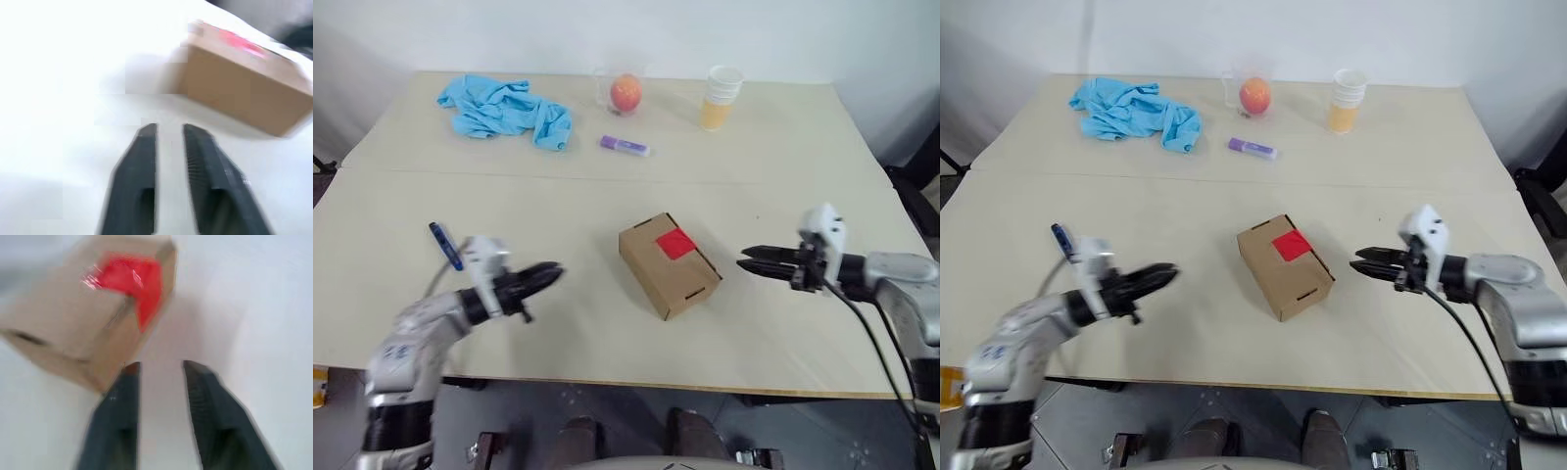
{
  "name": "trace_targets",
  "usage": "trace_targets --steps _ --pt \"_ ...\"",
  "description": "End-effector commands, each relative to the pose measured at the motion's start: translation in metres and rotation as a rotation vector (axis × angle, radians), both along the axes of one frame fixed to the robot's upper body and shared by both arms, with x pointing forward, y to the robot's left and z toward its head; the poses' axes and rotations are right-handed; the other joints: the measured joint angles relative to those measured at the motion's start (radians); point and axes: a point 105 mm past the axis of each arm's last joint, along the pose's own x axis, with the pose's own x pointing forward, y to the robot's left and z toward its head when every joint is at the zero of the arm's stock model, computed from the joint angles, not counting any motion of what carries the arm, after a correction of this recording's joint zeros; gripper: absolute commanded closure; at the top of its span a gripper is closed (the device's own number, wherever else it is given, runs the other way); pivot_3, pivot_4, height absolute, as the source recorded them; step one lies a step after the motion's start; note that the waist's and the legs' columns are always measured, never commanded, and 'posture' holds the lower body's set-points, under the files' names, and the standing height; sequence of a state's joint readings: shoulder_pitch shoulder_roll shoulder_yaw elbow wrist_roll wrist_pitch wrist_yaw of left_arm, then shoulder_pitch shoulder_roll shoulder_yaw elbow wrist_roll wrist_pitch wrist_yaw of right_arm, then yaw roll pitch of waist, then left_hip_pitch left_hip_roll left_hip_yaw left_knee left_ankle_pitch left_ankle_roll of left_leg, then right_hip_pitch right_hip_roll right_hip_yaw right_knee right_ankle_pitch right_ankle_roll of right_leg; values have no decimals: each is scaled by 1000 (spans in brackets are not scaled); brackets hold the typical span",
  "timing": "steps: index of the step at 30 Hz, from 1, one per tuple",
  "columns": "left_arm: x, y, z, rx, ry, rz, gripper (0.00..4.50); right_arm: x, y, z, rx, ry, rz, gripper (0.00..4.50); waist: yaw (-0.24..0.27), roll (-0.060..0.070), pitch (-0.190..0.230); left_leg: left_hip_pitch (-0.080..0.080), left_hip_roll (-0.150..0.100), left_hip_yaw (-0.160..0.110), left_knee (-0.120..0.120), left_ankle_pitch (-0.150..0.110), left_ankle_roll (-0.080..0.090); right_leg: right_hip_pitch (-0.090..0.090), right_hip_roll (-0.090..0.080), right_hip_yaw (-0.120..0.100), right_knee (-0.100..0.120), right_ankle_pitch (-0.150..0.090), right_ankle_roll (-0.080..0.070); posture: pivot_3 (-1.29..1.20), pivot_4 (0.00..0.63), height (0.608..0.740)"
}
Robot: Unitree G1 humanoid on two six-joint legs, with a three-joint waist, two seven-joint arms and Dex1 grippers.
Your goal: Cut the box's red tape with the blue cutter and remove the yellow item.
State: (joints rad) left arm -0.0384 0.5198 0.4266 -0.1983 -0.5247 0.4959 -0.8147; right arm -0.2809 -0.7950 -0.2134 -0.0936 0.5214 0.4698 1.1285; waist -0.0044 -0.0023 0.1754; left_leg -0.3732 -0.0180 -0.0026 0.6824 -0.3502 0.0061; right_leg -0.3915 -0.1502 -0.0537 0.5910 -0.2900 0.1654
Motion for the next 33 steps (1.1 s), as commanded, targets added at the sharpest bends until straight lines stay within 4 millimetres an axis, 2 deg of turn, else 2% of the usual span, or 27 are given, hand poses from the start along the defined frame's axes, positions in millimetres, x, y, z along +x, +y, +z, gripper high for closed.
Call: trace_targets --steps 1,3,5,7,9,12,14,18,20,22,27,28,30,33 --pt "-39 64 -1 80 -76 264 2428 -19 16 23 99 -191 53 1892 -6 0 0 1 1 1 0 0 -1 0 0 0 0 0 0 0 150 740" --pt "-69 105 -17 77 -41 476 1811 -28 28 22 146 -257 75 1194 0 0 0 4 3 3 -1 -2 -2 1 1 0 0 0 0 0 150 740" --pt "-90 128 -27 68 -17 603 1209 -33 35 21 176 -296 91 535 4 0 0 4 4 3 0 -2 -2 1 1 1 0 0 0 0 150 740" --pt "-122 151 -36 82 -5 780 571 -43 50 25 270 -307 203 0 8 0 0 5 4 3 1 -2 -1 1 0 2 0 1 -1 0 150 740" --pt "-145 159 -41 73 11 878 19 -45 58 31 328 -349 250 0 9 -1 0 5 8 3 1 -3 0 1 0 2 -2 3 -5 0 150 740" --pt "-159 162 -38 60 2 942 19 -49 65 30 301 -399 318 0 12 -1 0 5 9 3 1 -3 0 0 0 2 -2 4 -7 0 150 740" --pt "-160 158 -33 52 -15 946 19 -51 65 27 265 -437 360 0 18 -1 0 5 10 3 1 -3 -1 0 1 2 -2 4 -7 0 150 740" --pt "-129 132 -17 63 -72 864 19 -47 54 24 211 -466 368 0 22 -2 0 5 10 3 1 -4 -2 0 1 2 -1 3 -8 0 150 740" --pt "-97 114 -9 66 -84 860 19 -46 41 24 180 -455 347 0 28 -1 0 5 10 4 1 -4 -1 0 1 2 -1 3 -9 0 150 740" --pt "-74 99 -2 64 -89 852 19 -47 31 23 156 -438 338 0 31 -2 0 5 10 3 1 -3 -1 0 1 1 0 4 -9 0 150 740" --pt "-17 71 4 -57 -28 1010 19 -53 15 19 97 -394 311 0 25 -2 -1 5 10 4 1 -3 -2 0 4 1 3 4 -8 0 150 740" --pt "-11 70 4 -33 -16 1069 19 -53 13 19 91 -387 302 0 24 -2 -1 5 9 5 1 -3 -2 0 4 1 3 4 -8 0 150 740" --pt "-2 70 3 -143 11 1177 19 -54 11 18 76 -385 296 0 20 -2 -1 5 6 6 1 -3 -2 0 4 2 3 4 -8 0 150 740" --pt "19 64 -4 -143 76 1219 19 -54 11 19 76 -378 280 0 25 -3 -1 5 7 7 1 -3 -2 -1 5 2 2 4 -8 0 150 740"
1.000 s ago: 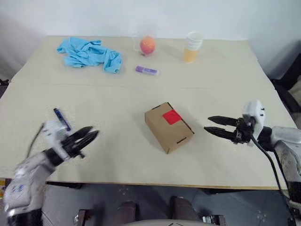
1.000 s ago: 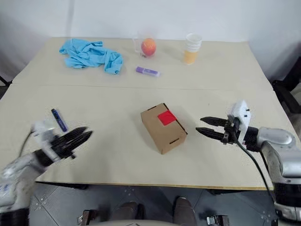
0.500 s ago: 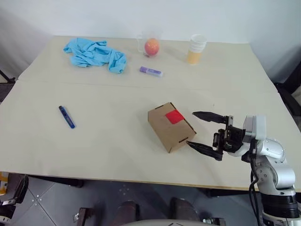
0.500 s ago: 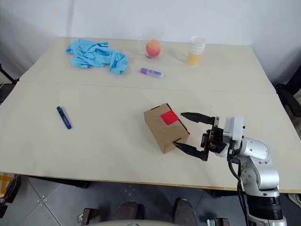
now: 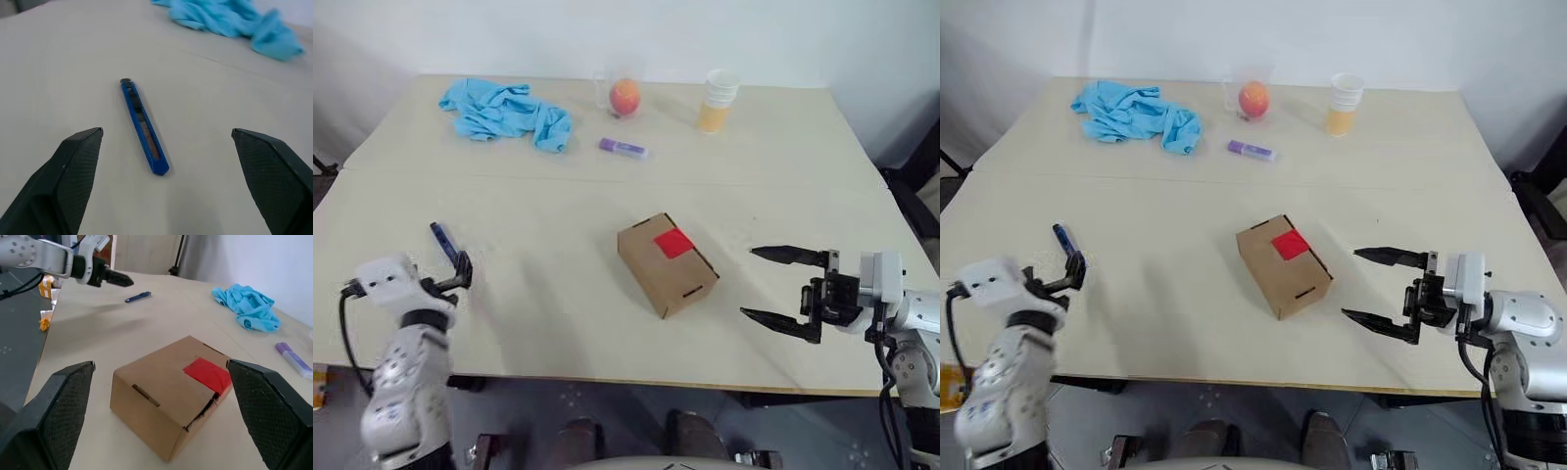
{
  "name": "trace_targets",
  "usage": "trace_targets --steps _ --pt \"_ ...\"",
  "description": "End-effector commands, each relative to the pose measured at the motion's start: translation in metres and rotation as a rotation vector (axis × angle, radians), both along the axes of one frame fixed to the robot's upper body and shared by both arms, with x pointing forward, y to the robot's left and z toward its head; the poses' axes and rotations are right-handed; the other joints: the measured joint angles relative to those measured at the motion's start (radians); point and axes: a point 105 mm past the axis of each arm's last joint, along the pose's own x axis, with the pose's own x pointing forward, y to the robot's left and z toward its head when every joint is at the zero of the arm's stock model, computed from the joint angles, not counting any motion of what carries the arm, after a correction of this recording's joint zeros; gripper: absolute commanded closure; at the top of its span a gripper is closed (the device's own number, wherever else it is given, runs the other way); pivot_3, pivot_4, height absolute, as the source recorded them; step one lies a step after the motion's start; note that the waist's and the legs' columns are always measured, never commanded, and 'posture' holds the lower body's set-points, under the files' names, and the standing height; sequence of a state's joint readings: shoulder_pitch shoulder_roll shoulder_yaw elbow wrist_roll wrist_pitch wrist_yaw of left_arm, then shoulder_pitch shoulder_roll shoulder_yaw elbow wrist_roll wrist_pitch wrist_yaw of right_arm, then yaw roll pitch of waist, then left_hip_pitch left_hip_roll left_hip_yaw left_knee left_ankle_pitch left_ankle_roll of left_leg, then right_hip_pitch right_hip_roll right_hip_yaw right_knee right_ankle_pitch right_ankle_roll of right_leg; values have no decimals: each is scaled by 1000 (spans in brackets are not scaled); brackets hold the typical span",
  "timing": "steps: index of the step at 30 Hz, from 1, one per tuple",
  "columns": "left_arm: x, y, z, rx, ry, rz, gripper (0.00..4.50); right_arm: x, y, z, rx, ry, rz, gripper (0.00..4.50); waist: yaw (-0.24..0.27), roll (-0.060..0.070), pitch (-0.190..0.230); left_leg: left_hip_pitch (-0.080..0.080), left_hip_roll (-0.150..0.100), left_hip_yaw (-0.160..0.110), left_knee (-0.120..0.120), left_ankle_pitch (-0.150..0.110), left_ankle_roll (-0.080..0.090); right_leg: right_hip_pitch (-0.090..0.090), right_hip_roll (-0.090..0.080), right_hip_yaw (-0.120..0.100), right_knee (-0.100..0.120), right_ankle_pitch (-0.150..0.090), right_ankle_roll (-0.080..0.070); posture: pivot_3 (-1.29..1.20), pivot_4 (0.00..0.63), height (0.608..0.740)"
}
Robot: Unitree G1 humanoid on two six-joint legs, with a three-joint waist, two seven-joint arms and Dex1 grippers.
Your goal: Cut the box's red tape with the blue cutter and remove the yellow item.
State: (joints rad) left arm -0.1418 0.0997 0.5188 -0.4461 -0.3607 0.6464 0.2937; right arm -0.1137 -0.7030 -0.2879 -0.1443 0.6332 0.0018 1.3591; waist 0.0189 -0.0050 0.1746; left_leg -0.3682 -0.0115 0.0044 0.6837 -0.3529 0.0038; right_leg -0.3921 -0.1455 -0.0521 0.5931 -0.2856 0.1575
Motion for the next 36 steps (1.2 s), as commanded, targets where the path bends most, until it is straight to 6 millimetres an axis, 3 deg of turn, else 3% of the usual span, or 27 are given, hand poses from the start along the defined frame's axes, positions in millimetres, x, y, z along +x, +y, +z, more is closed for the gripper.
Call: trace_targets --steps 1,6,12,22,25,36 --pt "8 7 -3 39 72 101 19 -4 -2 9 0 -29 -8 0 3 0 0 0 0 1 0 0 0 0 0 0 0 0 0 0 150 740" --pt "28 6 -9 -46 159 161 19 -6 1 7 -2 -13 -9 0 9 -1 0 -1 0 3 1 0 0 0 1 0 0 0 0 0 150 740" --pt "53 5 -12 -55 257 114 19 -7 8 9 22 -7 -16 0 9 -1 0 -1 -1 3 1 1 -1 0 1 0 0 0 0 0 150 740" --pt "62 12 -32 -113 412 156 19 -9 14 12 41 -10 -21 0 8 0 0 0 0 4 1 3 -3 0 1 0 1 0 1 0 150 740" --pt "58 15 -39 -138 415 179 599 -10 14 13 40 -14 -31 0 7 3 -1 1 0 4 1 3 -3 0 1 0 2 0 1 0 150 740" --pt "52 6 -59 -160 517 160 3860 -11 14 13 48 -19 -56 0 11 5 -3 2 -1 4 1 3 -3 1 0 1 3 0 1 0 150 740"
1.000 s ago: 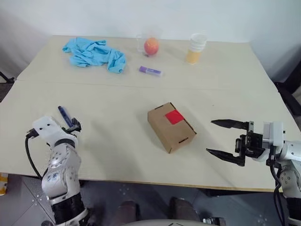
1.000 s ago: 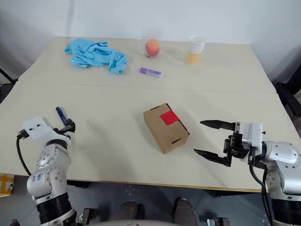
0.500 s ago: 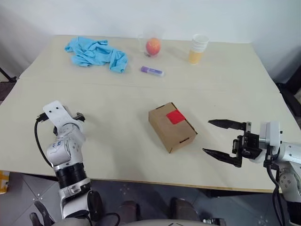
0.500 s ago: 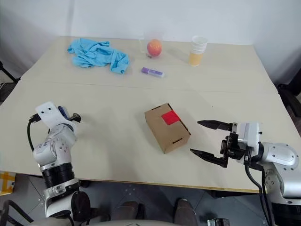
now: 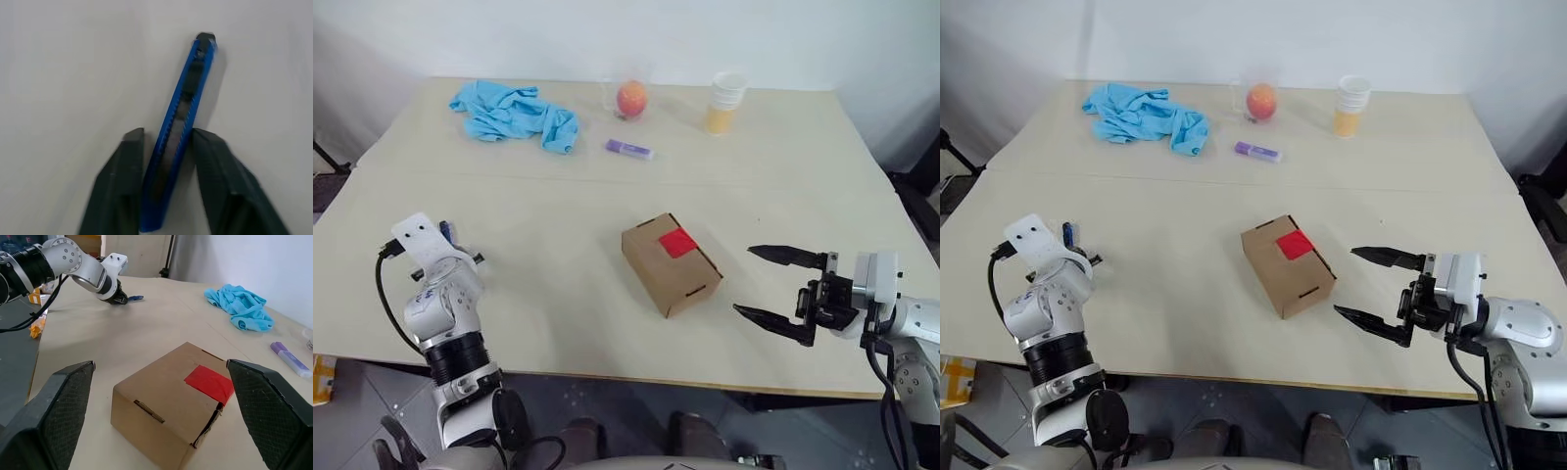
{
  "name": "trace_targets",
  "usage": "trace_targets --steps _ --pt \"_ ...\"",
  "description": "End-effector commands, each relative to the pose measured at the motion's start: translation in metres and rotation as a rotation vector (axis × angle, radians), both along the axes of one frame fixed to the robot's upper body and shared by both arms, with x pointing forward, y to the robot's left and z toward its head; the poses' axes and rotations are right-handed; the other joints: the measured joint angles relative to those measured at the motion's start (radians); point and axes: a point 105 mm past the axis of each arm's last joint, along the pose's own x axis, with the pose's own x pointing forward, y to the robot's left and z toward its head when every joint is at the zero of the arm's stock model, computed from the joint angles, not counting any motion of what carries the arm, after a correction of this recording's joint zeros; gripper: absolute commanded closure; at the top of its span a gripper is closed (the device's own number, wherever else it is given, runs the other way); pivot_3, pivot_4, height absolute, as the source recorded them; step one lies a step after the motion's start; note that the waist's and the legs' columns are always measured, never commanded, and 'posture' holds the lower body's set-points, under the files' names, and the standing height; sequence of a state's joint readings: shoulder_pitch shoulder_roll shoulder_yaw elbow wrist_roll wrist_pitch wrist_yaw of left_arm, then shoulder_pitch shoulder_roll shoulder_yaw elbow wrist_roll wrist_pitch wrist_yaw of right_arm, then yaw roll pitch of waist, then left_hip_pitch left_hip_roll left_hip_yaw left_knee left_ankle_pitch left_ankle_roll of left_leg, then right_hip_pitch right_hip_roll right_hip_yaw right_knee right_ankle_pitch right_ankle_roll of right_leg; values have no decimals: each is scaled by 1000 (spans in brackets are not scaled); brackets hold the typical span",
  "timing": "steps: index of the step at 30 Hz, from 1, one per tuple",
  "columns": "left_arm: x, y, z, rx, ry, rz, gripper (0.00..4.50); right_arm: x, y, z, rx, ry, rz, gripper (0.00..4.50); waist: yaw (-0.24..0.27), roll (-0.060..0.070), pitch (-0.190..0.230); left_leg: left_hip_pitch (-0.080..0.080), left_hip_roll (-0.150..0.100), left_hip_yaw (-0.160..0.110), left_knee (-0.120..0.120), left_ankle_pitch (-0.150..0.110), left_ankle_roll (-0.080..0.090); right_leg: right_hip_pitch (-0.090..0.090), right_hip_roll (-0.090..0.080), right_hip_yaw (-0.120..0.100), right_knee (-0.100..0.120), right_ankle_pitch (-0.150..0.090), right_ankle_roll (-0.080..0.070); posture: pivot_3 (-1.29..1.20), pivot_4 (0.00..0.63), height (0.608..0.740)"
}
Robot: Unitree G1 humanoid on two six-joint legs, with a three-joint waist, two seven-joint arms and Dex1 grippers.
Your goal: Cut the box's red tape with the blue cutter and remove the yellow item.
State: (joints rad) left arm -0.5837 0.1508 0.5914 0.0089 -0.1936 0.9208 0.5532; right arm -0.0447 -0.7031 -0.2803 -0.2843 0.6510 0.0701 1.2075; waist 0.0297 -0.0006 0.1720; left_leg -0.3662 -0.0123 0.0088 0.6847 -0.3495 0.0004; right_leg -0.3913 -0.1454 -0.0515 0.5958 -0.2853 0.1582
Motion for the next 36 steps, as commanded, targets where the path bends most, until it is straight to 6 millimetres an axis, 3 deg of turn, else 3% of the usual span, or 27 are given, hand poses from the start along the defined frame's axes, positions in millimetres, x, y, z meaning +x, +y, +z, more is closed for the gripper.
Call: trace_targets --steps 1,3,6,11,16,24,30,36 --pt "-8 -11 -37 -76 133 -34 4177 -6 2 8 12 -40 10 0 1 2 -1 0 0 0 0 0 0 0 0 0 0 0 0 0 150 740" --pt "-6 -13 -36 -93 106 -44 4472 -7 1 8 13 -40 8 0 2 2 -1 0 -1 0 0 0 0 0 -1 0 0 0 0 0 150 740" --pt "-6 -14 -32 -93 83 -69 4472 -8 1 8 14 -39 7 0 3 3 -2 0 -1 0 0 0 0 1 -1 0 0 0 0 0 150 740" --pt "-12 6 -21 34 104 -164 4472 -11 0 6 12 -26 6 0 -1 3 -2 0 -1 0 0 0 0 0 -1 0 1 0 0 0 150 740" --pt "-13 -1 -23 -4 80 -233 4472 -10 9 11 14 -20 23 0 -3 3 -2 1 0 -1 0 1 1 0 -1 1 1 0 0 0 150 740" --pt "-7 -23 -27 -24 60 -312 1991 -8 22 23 15 -15 36 0 6 3 -2 0 -2 -5 0 1 1 0 -2 1 1 0 0 0 150 740" --pt "-7 -21 -25 10 62 -304 105 -9 26 27 18 -7 39 0 8 3 -2 0 -2 -5 0 1 1 0 -3 1 1 0 0 0 150 740" --pt "-12 -15 -22 22 69 -249 22 -9 27 27 22 1 38 0 2 3 -2 0 -2 -5 0 1 2 0 -2 1 1 0 0 0 150 740"
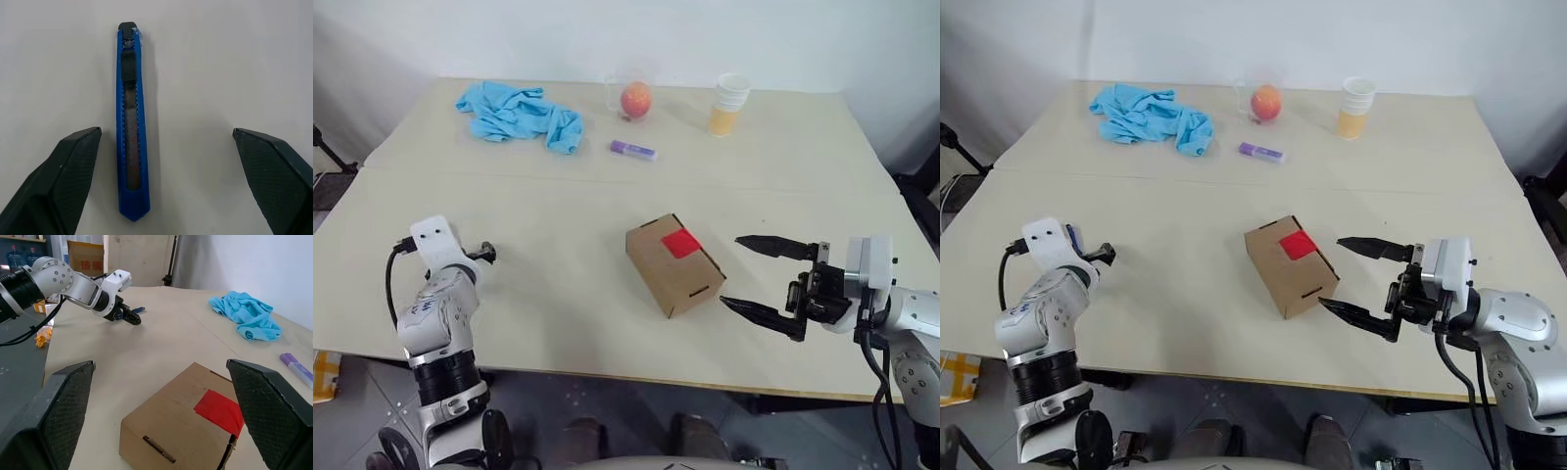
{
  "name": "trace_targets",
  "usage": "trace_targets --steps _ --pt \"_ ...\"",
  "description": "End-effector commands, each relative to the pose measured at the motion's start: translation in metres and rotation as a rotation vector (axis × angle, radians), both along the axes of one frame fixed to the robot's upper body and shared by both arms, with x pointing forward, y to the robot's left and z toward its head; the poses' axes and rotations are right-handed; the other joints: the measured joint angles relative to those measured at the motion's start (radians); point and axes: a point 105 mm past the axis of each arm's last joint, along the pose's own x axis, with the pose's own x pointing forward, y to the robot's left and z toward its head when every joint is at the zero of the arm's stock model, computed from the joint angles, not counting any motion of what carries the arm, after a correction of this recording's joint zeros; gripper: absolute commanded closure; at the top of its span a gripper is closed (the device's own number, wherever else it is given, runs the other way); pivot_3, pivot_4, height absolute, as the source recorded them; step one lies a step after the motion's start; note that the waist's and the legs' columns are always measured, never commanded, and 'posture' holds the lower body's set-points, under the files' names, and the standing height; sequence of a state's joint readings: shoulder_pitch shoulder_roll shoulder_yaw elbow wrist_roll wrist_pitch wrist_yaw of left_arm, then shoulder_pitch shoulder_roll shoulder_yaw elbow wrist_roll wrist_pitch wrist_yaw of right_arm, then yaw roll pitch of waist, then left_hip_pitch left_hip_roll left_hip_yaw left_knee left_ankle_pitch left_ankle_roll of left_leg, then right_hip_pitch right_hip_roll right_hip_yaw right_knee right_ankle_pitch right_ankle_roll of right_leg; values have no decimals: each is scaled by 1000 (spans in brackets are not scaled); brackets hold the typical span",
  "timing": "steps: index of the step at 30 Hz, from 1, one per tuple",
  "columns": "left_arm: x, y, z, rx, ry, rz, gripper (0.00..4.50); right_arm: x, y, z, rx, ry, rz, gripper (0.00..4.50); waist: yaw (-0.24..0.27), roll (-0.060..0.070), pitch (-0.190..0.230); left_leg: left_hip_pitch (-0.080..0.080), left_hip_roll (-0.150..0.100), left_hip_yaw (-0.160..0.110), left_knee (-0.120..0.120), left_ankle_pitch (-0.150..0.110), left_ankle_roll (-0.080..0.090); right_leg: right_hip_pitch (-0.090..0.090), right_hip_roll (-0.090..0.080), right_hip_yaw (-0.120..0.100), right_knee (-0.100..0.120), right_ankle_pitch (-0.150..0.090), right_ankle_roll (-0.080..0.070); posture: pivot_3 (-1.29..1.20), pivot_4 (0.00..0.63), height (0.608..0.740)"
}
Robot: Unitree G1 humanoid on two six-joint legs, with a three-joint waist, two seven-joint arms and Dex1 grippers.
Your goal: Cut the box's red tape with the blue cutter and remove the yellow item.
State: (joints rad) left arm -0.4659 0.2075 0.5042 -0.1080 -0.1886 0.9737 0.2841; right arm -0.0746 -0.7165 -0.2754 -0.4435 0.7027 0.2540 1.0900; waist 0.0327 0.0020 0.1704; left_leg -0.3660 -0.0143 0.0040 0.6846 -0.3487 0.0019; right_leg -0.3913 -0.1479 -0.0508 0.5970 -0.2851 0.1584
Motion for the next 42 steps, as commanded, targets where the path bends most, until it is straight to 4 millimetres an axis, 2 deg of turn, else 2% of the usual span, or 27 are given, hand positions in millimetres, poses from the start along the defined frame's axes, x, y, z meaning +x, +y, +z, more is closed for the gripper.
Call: trace_targets --steps 1,5,9,18,22,31,42 --pt "-9 4 -21 -10 104 31 22 -5 6 8 1 -32 29 0 -2 0 0 0 0 0 0 0 0 0 0 0 0 0 0 0 150 740" --pt "-12 20 -19 19 94 82 22 -4 6 5 7 -28 25 0 -6 0 0 0 0 0 0 0 0 0 0 0 0 0 0 0 150 740" --pt "-12 21 -29 -43 78 76 22 -4 4 1 11 -27 19 0 -9 0 0 1 1 1 0 0 0 0 0 0 1 0 0 0 150 740" --pt "-19 31 -32 26 95 85 22 -8 1 0 19 -33 8 0 -12 0 0 5 2 4 -2 1 -1 0 1 3 0 0 0 0 150 740" --pt "-20 29 -38 39 146 82 873 -7 0 -2 24 -34 5 0 -13 0 0 6 2 5 -2 0 -1 0 1 3 0 0 0 0 150 740" --pt "-21 24 -49 -43 153 102 3595 -7 -6 -11 22 -33 -7 0 -15 0 0 8 3 7 -3 0 -1 1 1 4 -1 0 0 0 150 740" --pt "-16 16 -47 -62 125 58 3595 -8 -8 -12 21 -42 -7 0 -11 1 0 9 3 7 -3 0 -1 1 1 5 -2 0 0 0 150 740"
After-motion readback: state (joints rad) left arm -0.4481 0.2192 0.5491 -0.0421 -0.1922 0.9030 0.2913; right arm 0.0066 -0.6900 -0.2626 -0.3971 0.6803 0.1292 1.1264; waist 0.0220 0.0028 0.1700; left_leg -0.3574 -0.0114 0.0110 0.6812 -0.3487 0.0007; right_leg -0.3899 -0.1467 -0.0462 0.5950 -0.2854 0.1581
